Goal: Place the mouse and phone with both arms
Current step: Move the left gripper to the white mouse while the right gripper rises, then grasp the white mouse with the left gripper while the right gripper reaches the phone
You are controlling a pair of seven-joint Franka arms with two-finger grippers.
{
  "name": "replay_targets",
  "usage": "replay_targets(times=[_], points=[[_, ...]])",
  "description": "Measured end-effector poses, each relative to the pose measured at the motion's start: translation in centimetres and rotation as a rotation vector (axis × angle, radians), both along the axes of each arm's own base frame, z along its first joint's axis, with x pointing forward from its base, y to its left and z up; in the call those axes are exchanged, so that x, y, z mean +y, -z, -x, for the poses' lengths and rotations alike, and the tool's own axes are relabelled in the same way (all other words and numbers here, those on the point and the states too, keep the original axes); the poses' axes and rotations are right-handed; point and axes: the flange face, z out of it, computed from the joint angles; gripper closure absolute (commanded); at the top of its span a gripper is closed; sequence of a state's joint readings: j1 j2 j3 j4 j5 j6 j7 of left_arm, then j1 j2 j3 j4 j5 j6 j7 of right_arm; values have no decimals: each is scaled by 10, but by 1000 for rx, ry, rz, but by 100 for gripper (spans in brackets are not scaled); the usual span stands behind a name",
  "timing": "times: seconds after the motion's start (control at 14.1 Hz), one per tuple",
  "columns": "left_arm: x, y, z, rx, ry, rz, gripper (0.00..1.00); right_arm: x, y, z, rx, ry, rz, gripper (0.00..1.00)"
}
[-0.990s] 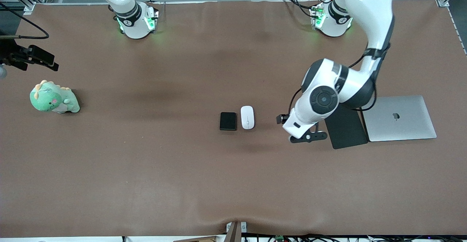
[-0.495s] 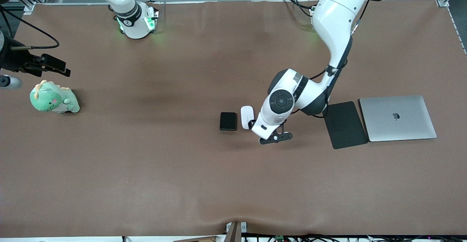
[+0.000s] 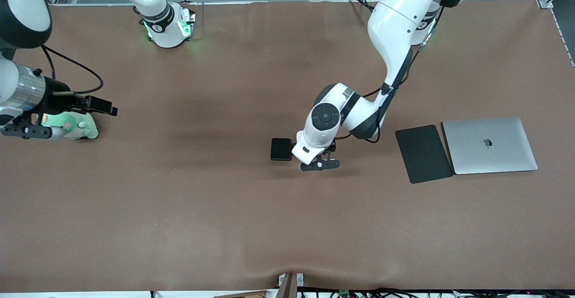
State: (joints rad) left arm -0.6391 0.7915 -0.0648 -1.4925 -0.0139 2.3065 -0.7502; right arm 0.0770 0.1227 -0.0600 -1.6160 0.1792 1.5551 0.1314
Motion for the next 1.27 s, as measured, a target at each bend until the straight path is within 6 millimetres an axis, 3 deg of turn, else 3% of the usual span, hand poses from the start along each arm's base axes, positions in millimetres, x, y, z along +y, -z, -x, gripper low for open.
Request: replay_targets(times=[0.21,0.64,0.85,0.92,0.99,1.13,1.27], points=[[-9,2,8,-1,17,0,14,18,6,-3,7,3,7,0],[-19,16,20,14,39,-11,17,40,17,-10,-16,-22,4,0],[-20,22,22,21,42,-17,24,46,21,-11,-11,-32,3,0],[-20,23,23,21,42,-18,31,49,23,-12,-9,-36,3,0],[-21,23,23,22,43,-18,45,53,27,-13,-9,-41,3,0],[-21,23,24,22,44,-18,64,62,36,-17,-12,-50,2,0],[-21,23,24,23,44,-19,64,76,44,-20,-14,-71,3,0]])
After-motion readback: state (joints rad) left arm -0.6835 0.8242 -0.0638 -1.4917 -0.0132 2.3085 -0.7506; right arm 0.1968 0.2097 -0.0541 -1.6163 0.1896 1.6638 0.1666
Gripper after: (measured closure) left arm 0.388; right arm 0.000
